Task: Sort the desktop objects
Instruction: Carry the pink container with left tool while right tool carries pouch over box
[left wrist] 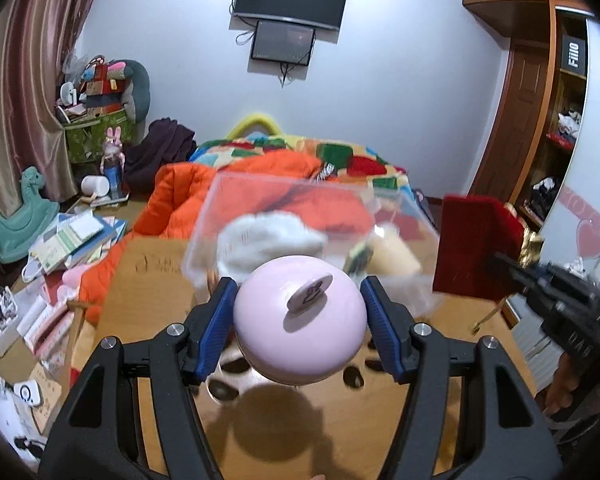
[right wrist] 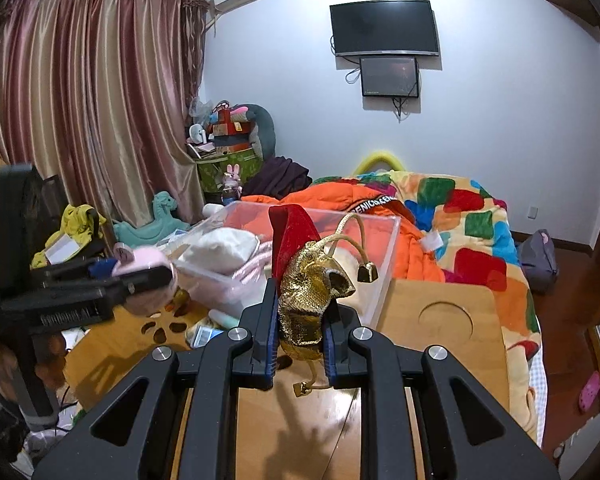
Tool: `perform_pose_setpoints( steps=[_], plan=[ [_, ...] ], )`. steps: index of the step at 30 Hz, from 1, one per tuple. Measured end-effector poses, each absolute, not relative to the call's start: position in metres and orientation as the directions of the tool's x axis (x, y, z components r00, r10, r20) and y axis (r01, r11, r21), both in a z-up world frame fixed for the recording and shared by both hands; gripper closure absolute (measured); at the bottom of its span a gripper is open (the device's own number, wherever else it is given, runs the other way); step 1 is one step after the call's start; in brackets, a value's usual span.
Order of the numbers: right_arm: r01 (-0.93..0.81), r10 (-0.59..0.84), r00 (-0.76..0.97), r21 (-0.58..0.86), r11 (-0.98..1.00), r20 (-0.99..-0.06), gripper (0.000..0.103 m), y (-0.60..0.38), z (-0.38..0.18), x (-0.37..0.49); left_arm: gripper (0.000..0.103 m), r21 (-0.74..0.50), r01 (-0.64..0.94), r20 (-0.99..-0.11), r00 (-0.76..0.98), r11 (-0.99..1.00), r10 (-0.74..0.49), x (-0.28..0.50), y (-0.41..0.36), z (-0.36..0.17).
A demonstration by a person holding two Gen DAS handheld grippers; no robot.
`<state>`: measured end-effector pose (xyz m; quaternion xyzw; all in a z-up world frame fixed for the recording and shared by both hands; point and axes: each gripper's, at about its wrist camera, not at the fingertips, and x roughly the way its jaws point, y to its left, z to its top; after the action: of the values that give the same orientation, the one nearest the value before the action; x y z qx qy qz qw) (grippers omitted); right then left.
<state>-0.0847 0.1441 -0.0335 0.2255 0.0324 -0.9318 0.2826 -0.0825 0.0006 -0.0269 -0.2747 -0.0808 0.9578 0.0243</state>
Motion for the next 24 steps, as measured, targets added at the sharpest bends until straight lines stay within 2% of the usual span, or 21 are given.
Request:
perform_pose_setpoints(
  steps=[11, 17, 24],
  plan=[
    [0.545, -0.502, -0.748, 0.031, -0.838, -0.435, 0.087, 0.129, -0.021, -0.117, 0.040, -0.113, 0.006, -0.453, -0.890, -0.994, 0.046, -0.111, -0.026, 0.022],
    [0.563, -0.509, -0.731, 0.019, -0.826, -0.454, 0.087, 0.115, -0.022, -0.145, 0.040, -0.128, -0.003, -0.488, -0.870, -0.992, 0.066, -0.149, -0.032, 0.012],
    [0.593, -0.547, -0.675, 0.076, -0.801, -0.495, 0.087, 0.099, -0.033, -0.182, 0.040, -0.134, -0.035, -0.543, -0.833, -0.990, 0.103, -0.188, -0.021, -0.012]
  ],
)
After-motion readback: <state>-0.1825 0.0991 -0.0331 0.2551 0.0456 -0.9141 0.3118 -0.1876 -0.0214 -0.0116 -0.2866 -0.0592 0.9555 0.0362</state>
